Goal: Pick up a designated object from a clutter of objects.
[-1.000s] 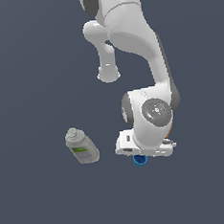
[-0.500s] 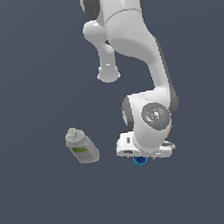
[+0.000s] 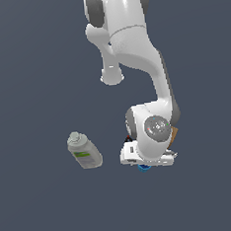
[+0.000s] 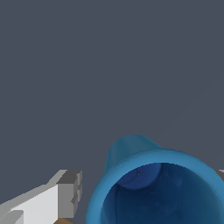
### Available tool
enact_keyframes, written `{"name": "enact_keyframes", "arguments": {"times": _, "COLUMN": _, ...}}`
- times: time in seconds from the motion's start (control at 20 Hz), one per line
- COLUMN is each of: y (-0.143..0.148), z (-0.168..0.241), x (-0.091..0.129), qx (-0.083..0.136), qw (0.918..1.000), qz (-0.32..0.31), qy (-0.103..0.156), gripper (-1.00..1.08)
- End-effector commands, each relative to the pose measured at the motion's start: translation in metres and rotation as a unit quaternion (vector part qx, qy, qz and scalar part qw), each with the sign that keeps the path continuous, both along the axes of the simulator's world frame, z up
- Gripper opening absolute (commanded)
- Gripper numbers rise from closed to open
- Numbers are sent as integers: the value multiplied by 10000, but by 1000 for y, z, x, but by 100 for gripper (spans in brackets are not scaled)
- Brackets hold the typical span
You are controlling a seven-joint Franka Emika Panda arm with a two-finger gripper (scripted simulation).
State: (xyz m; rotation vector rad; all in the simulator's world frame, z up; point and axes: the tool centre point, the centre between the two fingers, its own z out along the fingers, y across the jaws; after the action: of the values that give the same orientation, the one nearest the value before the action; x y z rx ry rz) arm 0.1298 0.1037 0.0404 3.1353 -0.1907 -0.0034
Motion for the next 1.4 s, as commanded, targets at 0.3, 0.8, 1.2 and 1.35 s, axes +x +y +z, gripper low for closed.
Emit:
{"name": "enact_keyframes", "arguments": {"times": 0.3, "y": 0, "z": 0, "x": 1, "qx": 1, "qw": 10000, "qz": 0, "qy": -10, "gripper": -100}}
{"name": "enact_keyframes", "arguments": {"times": 0.8, "y": 0, "z": 4, "x": -2, "qx": 1, "qw": 10000, "qz": 0, "qy": -10, "gripper": -100}}
{"name": "enact_keyframes", "arguments": {"times": 1.2, "y": 0, "z": 29, "x": -18, "qx": 1, "qw": 10000, "qz": 0, "qy": -10, "gripper": -100}}
{"name": "enact_keyframes", "arguments": {"times": 1.35, "y": 0, "z": 45, "x": -28, "qx": 1, "qw": 10000, "qz": 0, "qy": -10, "gripper": -100}}
